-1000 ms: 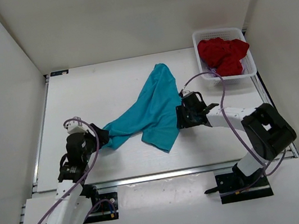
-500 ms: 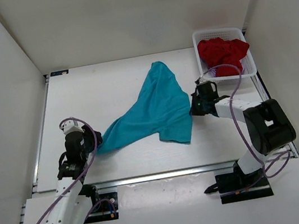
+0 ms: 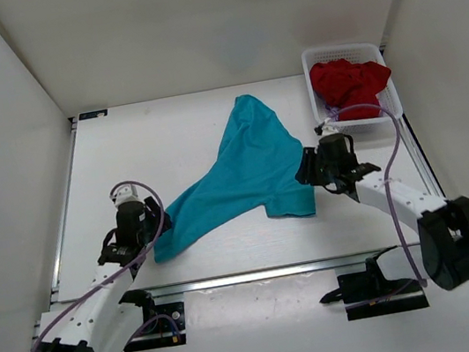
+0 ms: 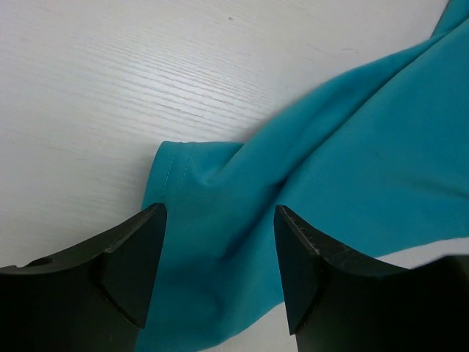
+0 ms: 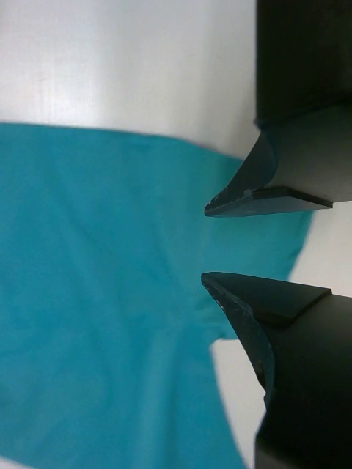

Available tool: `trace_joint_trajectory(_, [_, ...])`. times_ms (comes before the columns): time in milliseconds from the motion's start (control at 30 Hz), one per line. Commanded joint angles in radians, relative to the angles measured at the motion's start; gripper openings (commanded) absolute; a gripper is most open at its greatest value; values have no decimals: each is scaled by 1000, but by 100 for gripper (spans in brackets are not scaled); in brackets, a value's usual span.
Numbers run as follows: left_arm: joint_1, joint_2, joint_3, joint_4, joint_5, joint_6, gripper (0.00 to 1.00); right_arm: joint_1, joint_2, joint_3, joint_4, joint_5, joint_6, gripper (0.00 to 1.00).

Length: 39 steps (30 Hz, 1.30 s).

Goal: Fold and stack the t-shirts
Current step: Flatten out the tshirt

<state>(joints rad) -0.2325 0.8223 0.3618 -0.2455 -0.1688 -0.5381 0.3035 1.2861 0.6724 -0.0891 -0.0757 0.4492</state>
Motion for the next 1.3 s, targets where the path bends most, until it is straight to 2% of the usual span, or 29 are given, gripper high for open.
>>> trace_joint_trajectory(0, [16, -3, -7, -2, -9, 23, 72, 0, -140, -106, -61, 24, 25, 35])
trace_joint_trajectory(67, [47, 53, -17, 23, 49, 17, 66, -9, -175, -158, -80, 10, 25, 36])
trace_joint_trajectory(100, [36, 75, -20, 59, 55, 6, 56, -9, -188, -172, -81, 7, 28, 36])
trace_joint_trajectory(133, [18, 124, -21, 96, 45, -12, 51, 3, -179, -187, -81, 11, 31, 36])
trace_joint_trajectory(200, [-1, 193, -15, 162, 40, -32, 30, 20, -179, -201, -77, 14, 34, 36])
trace_joint_trajectory(233, [-2, 228, -3, 211, 41, -46, 25, 29, -180, -200, -75, 16, 34, 36])
trace_joint_trajectory(267, [4, 274, 9, 235, 54, -49, 14, 32, -185, -206, -77, 14, 28, 36])
trace_joint_trajectory(333, [-1, 354, 81, 297, 25, -60, 1, 39, -180, -192, -78, 7, 23, 36])
trace_joint_trajectory(567, [39, 628, 285, 377, 34, -74, 0, 31, -123, -205, -60, 10, 31, 43])
trace_joint_trajectory(667, [30, 706, 341, 304, 51, -65, 0, 28, -110, -206, -57, -1, 29, 46])
trace_joint_trajectory(700, [30, 680, 330, 298, 54, -66, 8, 32, -108, -195, -60, 1, 31, 47])
trace_joint_trajectory(767, [28, 600, 241, 324, 37, -72, 40, 39, -107, -192, -57, 8, 32, 47])
trace_joint_trajectory(867, [39, 488, 203, 279, -11, -66, 72, 36, -105, -198, -44, -7, 36, 45])
trace_joint_trajectory(967, [61, 413, 198, 183, -55, -30, 84, 25, -114, -214, -29, -24, 28, 44])
trace_joint_trajectory(1100, [51, 324, 161, 65, -143, 1, 94, 39, -134, -232, -5, -39, 31, 44])
trace_joint_trajectory(1200, [119, 316, 120, 37, -71, 3, 90, 43, -159, -257, 17, -53, 32, 44])
trace_joint_trajectory(1267, [136, 304, 108, 29, -54, -2, 80, 45, -171, -270, 35, -68, 37, 44])
